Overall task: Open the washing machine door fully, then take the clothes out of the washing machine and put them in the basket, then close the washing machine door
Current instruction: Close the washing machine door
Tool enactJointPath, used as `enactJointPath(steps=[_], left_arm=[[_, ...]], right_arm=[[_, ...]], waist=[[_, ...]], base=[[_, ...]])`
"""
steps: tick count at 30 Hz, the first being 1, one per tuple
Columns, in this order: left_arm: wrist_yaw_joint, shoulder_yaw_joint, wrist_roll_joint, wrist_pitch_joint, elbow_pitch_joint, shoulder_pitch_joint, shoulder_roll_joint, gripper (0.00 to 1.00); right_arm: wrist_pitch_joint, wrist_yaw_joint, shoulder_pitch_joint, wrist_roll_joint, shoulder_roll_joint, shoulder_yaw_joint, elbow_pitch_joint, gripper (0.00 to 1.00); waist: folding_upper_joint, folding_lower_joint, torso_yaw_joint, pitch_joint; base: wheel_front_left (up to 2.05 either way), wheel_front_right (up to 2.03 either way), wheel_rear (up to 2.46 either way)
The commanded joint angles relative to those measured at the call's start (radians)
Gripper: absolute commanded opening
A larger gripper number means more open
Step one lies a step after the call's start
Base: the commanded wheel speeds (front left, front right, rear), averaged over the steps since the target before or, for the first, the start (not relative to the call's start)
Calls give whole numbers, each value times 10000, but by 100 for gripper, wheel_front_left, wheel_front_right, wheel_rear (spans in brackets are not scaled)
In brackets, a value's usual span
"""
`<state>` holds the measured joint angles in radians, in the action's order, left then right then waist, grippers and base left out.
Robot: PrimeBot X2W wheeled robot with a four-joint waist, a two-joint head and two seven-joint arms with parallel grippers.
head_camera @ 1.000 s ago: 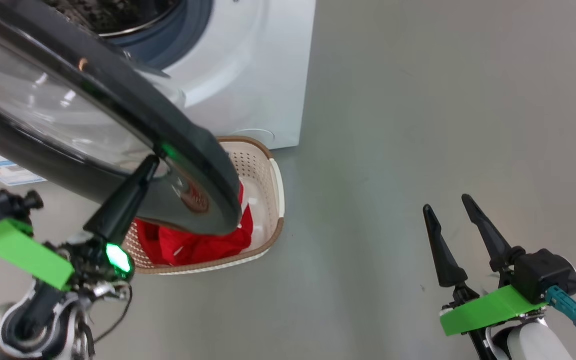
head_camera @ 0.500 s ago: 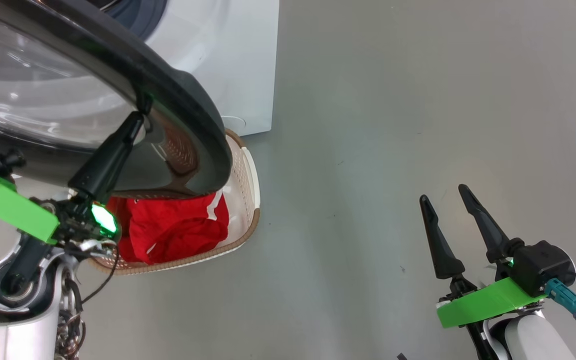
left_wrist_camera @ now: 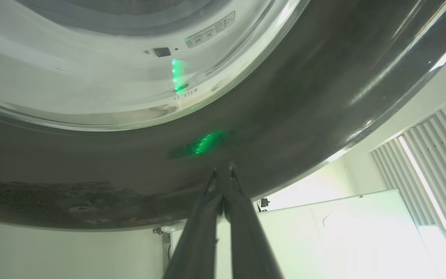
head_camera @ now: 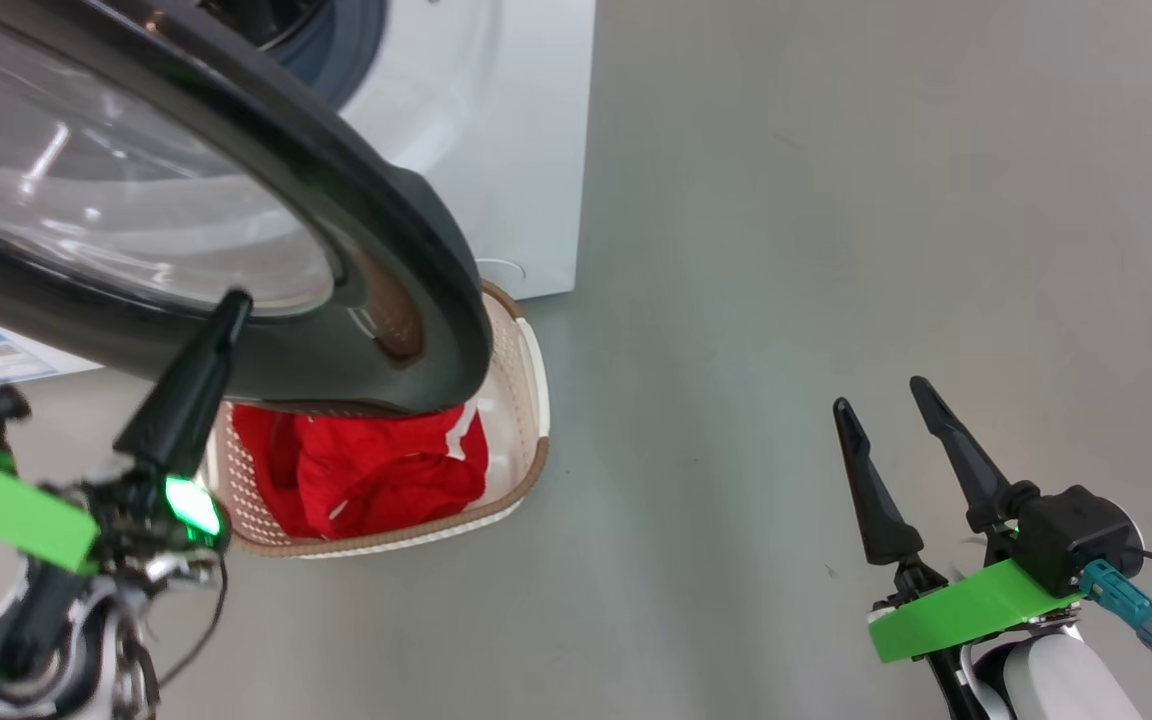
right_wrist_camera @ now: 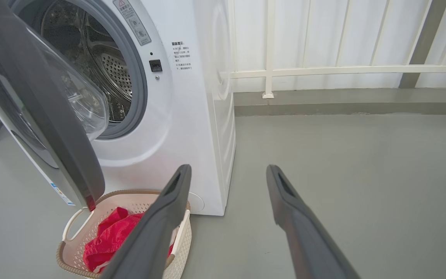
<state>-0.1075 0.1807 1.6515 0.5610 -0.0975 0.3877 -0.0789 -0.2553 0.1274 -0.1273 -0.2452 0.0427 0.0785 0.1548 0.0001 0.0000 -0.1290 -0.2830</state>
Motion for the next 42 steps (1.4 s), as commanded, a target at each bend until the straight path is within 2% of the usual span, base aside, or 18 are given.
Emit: enactJointPath(steps=[1,4,8,9,10,16,22,25,26,29,30,32,33,34,35,42], left_arm=[[-138,366,11,-66,383,-242,-195,0],[-169,386,-102,-330,643,-887,-51,0],[-195,365,-156,-809,992,-1666,126,48],[-200,326,-193,-938,1074,-1850,156,82],[-205,279,-188,-1067,1164,-2026,185,100],[-223,68,-372,-2138,1589,-2924,265,100],[-220,-348,-1529,-3546,1841,-3587,280,100],[-7,-578,-3138,-4517,1980,-3799,239,100],[-7,-578,-3138,-4517,1980,-3799,239,100],[327,-827,-4885,-5474,2173,-3908,170,100],[621,-1034,-6067,-6041,2320,-3959,79,100],[932,-1265,-7218,-6531,2448,-4000,-53,100],[932,-1265,-7218,-6531,2448,-4000,-53,100],[1320,-1515,-8472,-6973,2530,-4049,-278,100],[1502,-1620,-8982,-7178,2571,-4078,-343,100],[2489,-2312,-11449,-7608,2437,-4649,-825,100]], right_arm=[[-65,33,-14,-19,75,265,-191,100],[-65,33,104,-1,75,335,-153,100],[-65,33,259,35,75,291,-95,100],[-65,33,300,52,75,267,-85,100],[-65,33,342,71,75,250,-75,100],[-65,33,571,139,75,218,40,100],[-65,33,821,170,75,111,106,100],[-65,33,921,214,75,44,111,100],[-65,33,921,214,75,44,111,100],[-65,33,967,264,75,-52,120,100],[-65,33,987,299,75,-111,107,100],[-65,33,1022,340,75,-151,106,100],[-65,33,1022,340,75,-151,106,100],[-65,33,1059,404,75,-196,106,100],[-65,33,1088,427,75,-210,112,100],[-65,33,1382,631,75,-264,108,100]], waist=[[-1,0,200,197],[-1,0,398,395],[-1,0,657,642],[-1,0,721,710],[-1,0,780,775],[-1,0,990,1183],[-1,0,1115,1532],[-1,0,1164,1686],[-1,0,1164,1686],[-1,0,1190,1837],[-1,0,1214,1916],[-1,0,1243,2027],[-1,0,1243,2027],[-1,0,1286,2156],[-1,0,1311,2225],[-1,0,1487,2678]], base=[[0,0,0],[0,0,0],[0,0,0],[0,0,0],[0,0,0],[0,0,0],[0,0,0],[0,0,0],[0,0,0],[0,0,0],[0,0,0],[0,0,0],[0,0,0],[0,0,0],[0,0,0],[0,0,0]])
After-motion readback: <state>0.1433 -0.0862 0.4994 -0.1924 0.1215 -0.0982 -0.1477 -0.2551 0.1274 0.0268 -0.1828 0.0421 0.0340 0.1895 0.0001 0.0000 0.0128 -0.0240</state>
